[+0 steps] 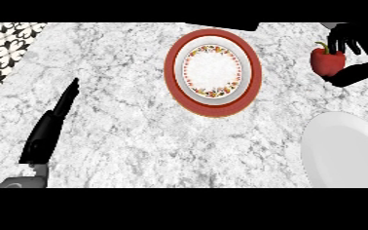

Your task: Pick the bell pepper from the plate and place it in the plate

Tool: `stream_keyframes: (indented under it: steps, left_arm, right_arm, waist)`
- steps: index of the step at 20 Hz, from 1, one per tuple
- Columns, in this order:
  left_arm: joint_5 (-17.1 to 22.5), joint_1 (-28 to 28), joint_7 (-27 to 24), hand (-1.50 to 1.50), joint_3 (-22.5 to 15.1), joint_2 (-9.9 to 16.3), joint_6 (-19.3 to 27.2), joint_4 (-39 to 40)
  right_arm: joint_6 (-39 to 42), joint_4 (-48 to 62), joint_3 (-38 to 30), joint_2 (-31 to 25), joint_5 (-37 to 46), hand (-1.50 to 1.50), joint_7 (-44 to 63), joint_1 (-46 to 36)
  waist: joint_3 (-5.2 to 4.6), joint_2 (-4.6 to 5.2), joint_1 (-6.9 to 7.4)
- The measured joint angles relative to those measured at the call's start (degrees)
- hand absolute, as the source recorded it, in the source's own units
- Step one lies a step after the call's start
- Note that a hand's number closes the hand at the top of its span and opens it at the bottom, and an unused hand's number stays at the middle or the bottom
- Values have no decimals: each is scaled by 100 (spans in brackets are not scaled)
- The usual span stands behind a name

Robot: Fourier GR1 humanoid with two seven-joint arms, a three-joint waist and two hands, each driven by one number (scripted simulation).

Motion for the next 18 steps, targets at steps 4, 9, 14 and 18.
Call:
stream_keyframes:
  steps: [4,9,14,18]
  left_arm:
    - [-4,-3,33,0,33,-32,46,59]
    - [-14,42,55,0,95,-30,86,110]
    - [-53,158,20,0,173,-33,154,149]
    - [-3,335,-42,0,301,24,133,85]
  right_arm:
    - [28,486,-214,38,-356,150,-1128,-602]
    - [513,1274,-262,183,-699,150,-2314,-1372]
    - [812,2110,-104,502,-647,150,-2980,-2191]
    - [829,2673,13,951,-563,150,-3011,-2740]
  waist:
    - [-5,-38,-107]
    - [-21,-93,-245]
    - [-33,-156,-434]
    - [-40,-198,-549]
